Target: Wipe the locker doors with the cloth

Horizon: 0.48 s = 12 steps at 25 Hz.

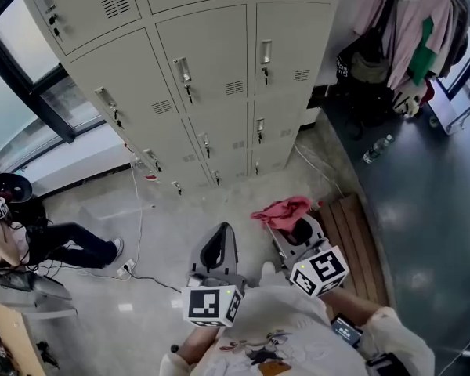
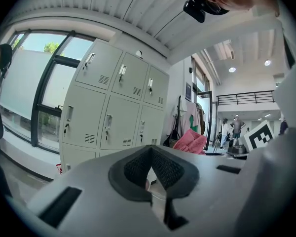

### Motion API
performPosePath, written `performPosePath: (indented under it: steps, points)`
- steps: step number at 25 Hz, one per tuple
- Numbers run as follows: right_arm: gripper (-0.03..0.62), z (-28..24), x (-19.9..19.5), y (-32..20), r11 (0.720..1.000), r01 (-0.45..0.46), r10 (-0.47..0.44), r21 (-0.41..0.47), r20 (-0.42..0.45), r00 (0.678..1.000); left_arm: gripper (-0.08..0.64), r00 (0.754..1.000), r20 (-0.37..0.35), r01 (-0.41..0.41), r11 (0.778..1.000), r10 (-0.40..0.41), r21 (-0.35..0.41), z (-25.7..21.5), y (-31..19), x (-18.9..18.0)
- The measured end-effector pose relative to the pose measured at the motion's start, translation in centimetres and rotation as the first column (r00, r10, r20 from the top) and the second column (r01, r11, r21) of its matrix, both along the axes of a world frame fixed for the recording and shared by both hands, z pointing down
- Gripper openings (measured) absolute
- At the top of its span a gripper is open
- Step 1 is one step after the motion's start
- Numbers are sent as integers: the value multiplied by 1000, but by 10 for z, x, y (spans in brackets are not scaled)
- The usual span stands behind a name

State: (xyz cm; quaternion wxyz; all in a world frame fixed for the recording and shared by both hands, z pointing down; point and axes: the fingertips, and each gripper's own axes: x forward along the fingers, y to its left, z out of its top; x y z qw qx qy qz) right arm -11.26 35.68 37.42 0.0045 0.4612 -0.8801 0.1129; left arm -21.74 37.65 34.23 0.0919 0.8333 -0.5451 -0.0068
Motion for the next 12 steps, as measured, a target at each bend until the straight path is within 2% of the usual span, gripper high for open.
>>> performPosePath:
  steps: [6,12]
  points:
    - [167,-5,20,-10,1000,-8,8,27,-4,1000,6,1000,0,-23,1000,23,5,-1,-10,23]
    - [168,-1,56,-26,999,-26,27,19,-15,1000,6,1000,3,-29,1000,29,8,2,-28,52]
